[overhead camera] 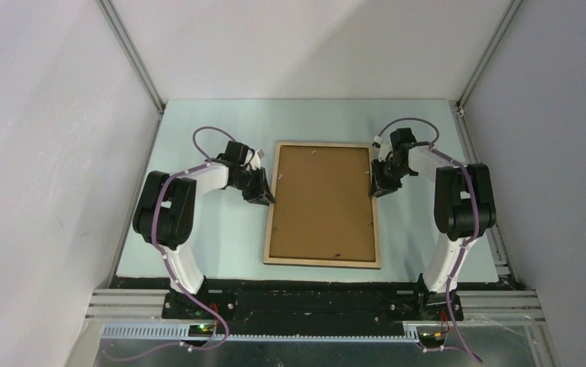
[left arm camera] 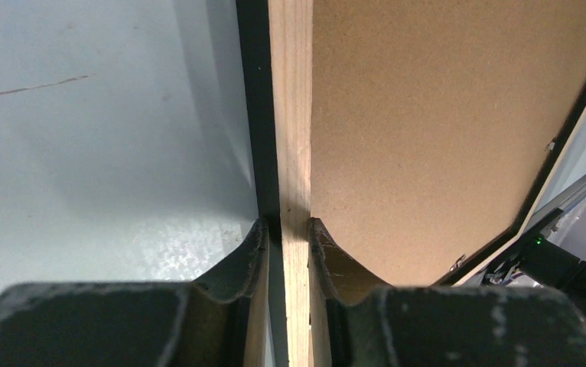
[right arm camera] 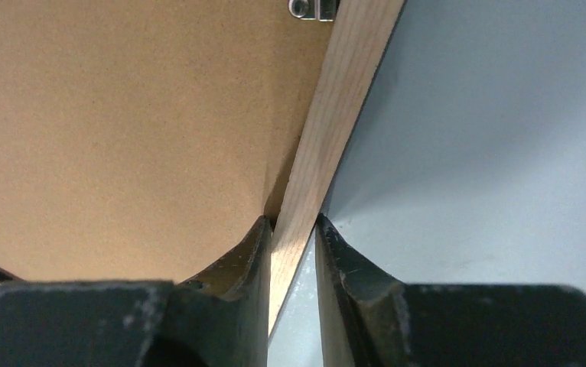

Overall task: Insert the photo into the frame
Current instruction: Install the photo frame at the center of the board.

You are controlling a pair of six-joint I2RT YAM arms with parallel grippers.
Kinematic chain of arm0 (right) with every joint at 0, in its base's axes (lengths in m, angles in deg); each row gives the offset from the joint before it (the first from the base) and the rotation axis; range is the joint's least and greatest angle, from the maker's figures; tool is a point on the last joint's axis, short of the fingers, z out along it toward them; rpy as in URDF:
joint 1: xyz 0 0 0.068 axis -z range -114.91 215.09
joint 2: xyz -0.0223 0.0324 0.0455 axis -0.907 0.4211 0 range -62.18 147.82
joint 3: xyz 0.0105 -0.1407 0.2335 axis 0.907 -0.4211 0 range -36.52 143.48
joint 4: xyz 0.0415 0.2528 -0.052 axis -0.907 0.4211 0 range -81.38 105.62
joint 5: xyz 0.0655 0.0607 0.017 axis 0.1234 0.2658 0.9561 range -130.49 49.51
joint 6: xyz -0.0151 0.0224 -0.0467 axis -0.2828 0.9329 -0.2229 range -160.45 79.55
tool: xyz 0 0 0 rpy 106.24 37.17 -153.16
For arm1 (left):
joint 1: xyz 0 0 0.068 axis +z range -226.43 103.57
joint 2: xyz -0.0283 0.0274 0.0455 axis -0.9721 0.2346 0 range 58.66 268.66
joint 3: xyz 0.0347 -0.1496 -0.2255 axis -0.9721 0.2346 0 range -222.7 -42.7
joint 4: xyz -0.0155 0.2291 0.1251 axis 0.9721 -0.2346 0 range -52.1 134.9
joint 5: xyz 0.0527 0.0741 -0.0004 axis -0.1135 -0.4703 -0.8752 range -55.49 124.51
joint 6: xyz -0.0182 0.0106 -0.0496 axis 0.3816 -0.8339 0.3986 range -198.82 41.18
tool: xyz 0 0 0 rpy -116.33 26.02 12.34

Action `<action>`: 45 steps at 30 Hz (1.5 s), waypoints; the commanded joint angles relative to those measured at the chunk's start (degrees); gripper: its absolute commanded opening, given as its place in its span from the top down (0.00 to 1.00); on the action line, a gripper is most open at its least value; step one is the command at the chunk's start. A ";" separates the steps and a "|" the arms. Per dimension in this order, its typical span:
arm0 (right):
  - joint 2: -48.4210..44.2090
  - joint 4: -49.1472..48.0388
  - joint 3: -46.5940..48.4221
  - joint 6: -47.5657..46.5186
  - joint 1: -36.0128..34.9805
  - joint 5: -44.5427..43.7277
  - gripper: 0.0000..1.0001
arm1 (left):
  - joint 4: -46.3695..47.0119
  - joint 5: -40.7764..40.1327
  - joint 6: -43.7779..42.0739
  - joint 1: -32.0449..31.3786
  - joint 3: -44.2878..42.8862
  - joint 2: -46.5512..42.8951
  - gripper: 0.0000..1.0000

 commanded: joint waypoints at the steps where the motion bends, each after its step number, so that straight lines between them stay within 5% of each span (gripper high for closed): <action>1: -0.42 0.25 1.77 -1.18 1.59 0.73 0.83 | 3.61 7.12 -1.15 -1.76 -2.18 -0.58 0.98; 7: -1.38 1.52 0.91 -3.37 3.99 0.83 0.94 | 3.60 6.79 -1.58 -2.71 -2.58 -0.03 0.82; 15: -4.64 1.90 -3.69 -7.54 5.90 1.19 1.00 | 3.55 5.54 -1.64 -3.37 -3.08 0.23 0.33; 19: -6.56 2.37 -6.18 -9.77 6.42 1.72 1.00 | 2.86 3.89 -2.00 -3.55 -4.44 0.55 0.19; 31: -9.10 1.41 -7.03 -10.04 6.56 2.87 1.00 | -0.08 -8.66 -8.93 -7.81 -12.18 2.37 0.16; 45: -9.35 0.07 -7.10 -9.03 6.22 3.91 1.00 | -1.74 -17.21 -10.03 -11.12 -17.46 6.84 0.29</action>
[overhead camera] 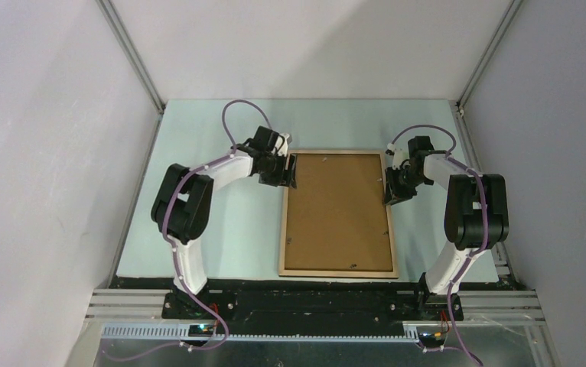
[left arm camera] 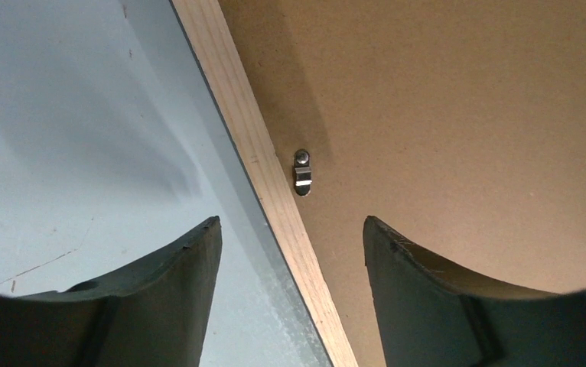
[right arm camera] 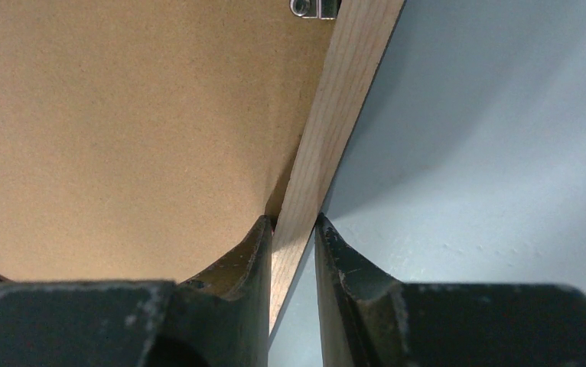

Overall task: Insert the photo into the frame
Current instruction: Install the photo frame at the center of the board.

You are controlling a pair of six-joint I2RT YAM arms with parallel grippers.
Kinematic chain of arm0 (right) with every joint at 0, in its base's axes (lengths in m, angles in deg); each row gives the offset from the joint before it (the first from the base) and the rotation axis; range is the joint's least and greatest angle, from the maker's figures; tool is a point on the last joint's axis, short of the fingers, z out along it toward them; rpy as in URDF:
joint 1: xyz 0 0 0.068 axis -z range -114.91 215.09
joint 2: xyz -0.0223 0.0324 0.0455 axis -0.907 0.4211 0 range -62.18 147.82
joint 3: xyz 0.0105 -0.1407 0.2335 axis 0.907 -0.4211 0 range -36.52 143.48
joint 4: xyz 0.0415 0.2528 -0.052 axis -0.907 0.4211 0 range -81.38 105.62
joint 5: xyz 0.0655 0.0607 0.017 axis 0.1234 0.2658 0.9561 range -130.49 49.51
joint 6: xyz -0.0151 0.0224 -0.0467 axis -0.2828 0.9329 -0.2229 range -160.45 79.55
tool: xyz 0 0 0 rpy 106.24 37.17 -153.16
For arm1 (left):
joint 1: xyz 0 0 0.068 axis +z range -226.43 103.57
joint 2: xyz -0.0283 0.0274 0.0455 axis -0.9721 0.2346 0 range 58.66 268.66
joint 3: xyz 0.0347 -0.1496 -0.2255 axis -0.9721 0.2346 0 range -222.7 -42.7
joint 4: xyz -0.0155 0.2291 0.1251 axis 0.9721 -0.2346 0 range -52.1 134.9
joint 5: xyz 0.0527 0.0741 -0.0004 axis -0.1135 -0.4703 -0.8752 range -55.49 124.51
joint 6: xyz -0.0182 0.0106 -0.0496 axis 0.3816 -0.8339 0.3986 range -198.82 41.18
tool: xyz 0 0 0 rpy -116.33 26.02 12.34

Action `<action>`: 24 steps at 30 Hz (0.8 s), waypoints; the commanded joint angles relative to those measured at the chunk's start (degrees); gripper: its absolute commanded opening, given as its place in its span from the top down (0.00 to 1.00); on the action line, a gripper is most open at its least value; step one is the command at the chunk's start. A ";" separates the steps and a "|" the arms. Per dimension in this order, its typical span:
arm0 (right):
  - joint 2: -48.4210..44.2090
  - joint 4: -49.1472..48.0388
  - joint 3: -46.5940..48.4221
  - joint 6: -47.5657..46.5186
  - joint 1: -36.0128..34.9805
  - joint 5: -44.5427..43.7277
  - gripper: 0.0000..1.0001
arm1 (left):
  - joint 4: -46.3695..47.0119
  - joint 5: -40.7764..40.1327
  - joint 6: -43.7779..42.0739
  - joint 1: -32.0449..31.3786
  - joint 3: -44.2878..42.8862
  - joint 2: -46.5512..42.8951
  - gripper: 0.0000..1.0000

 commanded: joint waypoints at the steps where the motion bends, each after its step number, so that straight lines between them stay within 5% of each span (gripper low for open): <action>1: -3.32 -0.79 0.11 -1.46 -0.36 3.02 1.00 | -0.01 -3.19 -1.74 -1.03 -3.05 1.24 0.29; 24: -2.87 -0.44 0.46 -2.24 -0.37 3.76 1.00 | -0.30 -7.56 -2.88 -2.58 -6.06 5.73 0.47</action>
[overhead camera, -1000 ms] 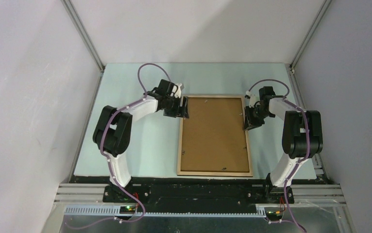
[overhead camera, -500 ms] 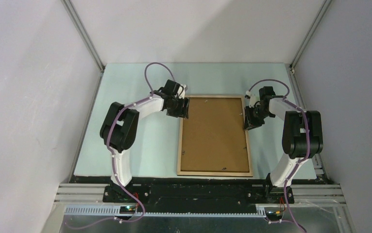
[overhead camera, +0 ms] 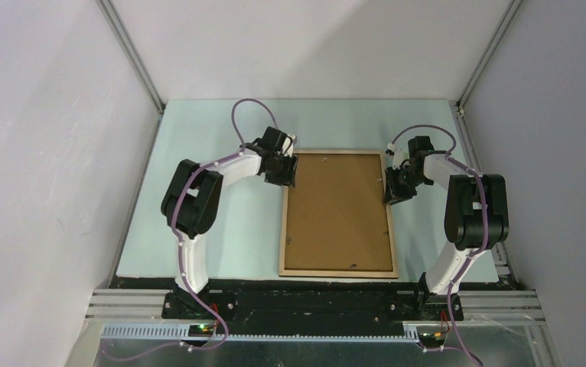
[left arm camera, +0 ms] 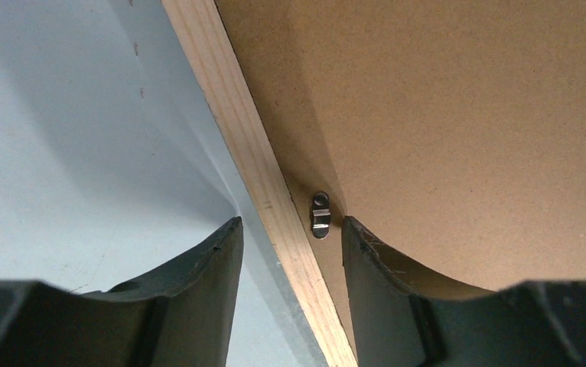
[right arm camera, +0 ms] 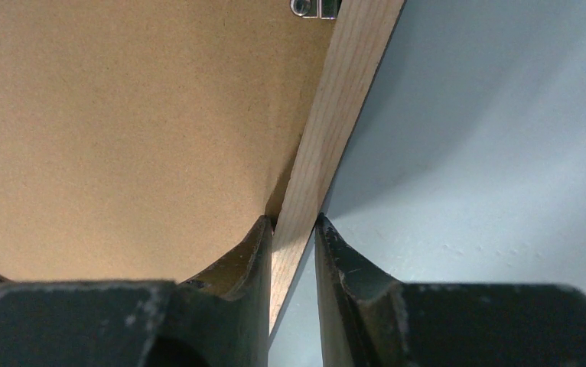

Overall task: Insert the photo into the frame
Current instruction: Install the photo frame at the center of the board.

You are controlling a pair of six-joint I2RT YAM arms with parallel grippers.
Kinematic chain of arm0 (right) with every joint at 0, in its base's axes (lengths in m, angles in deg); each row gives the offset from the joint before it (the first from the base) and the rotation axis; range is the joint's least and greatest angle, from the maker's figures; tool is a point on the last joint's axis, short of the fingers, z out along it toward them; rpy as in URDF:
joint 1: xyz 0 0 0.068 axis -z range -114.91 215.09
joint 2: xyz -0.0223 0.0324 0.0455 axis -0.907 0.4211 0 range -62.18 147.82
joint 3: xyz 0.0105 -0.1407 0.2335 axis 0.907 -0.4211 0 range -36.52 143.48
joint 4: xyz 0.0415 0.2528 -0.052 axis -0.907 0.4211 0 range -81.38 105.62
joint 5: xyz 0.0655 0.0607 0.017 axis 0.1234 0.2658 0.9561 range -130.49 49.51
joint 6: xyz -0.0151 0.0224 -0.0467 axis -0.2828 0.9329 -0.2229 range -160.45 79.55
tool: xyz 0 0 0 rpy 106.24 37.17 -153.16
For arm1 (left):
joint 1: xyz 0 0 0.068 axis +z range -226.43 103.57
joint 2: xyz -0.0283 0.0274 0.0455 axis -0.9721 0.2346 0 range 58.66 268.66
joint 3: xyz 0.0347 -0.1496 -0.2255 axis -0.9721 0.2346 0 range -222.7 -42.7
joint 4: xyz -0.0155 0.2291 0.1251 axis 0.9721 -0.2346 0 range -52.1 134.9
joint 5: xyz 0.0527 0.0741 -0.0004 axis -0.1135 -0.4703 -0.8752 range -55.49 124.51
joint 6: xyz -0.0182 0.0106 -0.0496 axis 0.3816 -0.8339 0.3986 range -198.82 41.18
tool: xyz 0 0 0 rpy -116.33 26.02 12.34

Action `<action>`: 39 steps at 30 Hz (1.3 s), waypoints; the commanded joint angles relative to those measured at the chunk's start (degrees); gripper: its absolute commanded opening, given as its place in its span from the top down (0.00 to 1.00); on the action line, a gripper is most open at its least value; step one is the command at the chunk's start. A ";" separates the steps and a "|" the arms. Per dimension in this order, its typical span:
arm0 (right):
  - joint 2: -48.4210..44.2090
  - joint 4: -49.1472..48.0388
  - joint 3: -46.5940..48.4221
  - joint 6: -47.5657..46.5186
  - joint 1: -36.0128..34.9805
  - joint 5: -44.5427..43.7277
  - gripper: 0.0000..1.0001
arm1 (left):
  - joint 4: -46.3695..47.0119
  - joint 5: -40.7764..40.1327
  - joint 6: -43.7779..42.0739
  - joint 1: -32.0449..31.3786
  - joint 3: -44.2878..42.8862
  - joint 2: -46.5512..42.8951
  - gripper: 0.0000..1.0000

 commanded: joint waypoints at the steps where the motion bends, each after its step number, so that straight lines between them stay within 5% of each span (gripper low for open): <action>1: -2.69 -0.28 0.65 -2.24 -0.37 3.65 1.00 | 0.27 -1.66 -1.48 -0.75 -2.16 0.82 0.48; 16: -2.58 0.12 0.66 -2.45 -0.20 4.25 1.00 | 0.22 -1.75 -1.88 -0.80 -2.73 1.41 0.64; 39: -2.23 0.25 0.70 -2.42 -0.18 4.63 1.00 | 0.25 -1.41 -3.08 -0.79 -2.59 -0.11 0.71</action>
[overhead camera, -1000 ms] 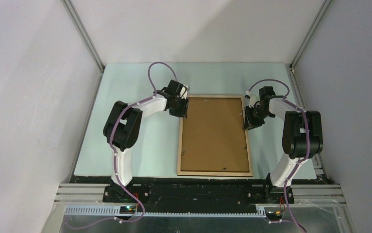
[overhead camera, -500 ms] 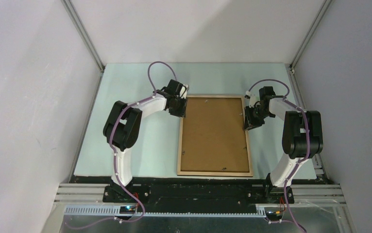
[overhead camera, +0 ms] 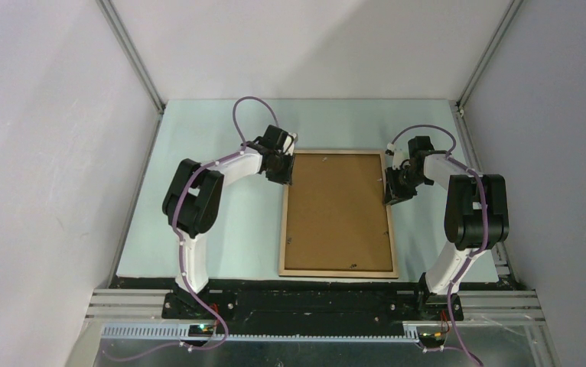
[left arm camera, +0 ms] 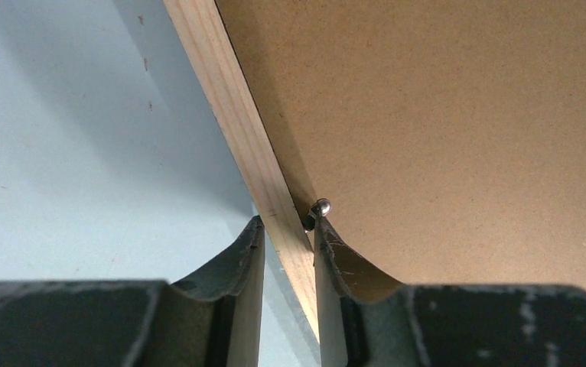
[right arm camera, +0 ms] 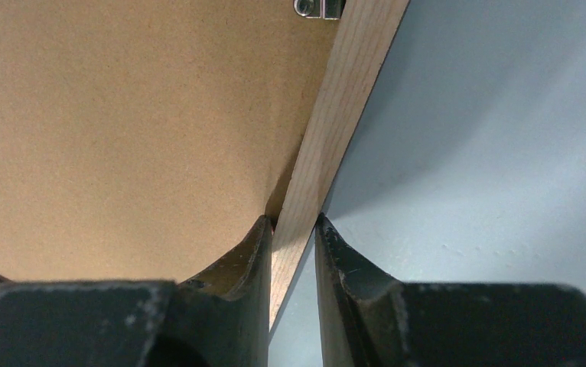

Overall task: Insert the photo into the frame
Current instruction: Install the photo frame at the center of the board.

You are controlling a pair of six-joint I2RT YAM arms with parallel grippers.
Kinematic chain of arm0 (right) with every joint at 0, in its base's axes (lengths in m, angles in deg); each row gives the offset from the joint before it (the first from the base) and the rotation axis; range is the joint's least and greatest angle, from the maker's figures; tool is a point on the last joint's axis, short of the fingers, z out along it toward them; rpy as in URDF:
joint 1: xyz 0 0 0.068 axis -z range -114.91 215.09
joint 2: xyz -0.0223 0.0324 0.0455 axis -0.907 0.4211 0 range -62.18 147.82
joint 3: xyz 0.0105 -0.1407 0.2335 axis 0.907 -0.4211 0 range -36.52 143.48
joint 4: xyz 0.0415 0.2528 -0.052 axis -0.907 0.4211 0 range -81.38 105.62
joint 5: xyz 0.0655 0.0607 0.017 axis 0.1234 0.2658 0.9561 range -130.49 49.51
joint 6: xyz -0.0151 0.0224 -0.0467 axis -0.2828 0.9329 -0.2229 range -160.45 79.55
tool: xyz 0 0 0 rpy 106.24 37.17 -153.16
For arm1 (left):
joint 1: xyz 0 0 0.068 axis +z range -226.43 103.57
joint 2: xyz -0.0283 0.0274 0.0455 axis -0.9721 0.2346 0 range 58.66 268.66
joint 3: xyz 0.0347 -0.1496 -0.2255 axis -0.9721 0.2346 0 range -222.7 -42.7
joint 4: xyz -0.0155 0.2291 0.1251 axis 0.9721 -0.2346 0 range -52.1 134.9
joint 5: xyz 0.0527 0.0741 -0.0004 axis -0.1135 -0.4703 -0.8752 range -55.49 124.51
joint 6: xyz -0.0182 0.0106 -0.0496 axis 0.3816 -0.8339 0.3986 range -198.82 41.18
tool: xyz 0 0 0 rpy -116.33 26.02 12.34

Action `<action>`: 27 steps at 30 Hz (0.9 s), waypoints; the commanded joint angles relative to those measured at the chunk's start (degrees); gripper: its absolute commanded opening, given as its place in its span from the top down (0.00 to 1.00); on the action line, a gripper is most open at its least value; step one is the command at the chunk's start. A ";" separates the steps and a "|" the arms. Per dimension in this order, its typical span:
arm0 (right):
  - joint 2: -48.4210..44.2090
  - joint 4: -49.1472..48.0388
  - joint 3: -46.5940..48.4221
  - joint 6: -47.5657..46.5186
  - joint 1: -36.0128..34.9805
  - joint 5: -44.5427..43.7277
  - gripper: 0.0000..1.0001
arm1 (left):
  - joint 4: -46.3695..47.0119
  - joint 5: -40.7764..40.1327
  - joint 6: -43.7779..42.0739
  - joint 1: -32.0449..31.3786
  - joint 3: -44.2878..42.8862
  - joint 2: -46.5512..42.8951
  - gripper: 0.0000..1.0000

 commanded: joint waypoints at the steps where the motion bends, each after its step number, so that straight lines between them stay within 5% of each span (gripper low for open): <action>1: -2.09 0.09 0.67 -1.67 -0.16 4.44 1.00 | 1.13 -0.40 -2.68 -0.53 -0.97 -0.98 0.69; 18: 0.39 -2.08 0.70 7.68 3.58 5.03 1.00 | -0.46 1.40 -6.52 -0.48 1.39 -8.07 0.06; 27: 2.23 -5.78 0.71 14.29 6.92 7.35 1.00 | -4.66 6.57 -13.37 -0.53 8.25 -13.74 0.01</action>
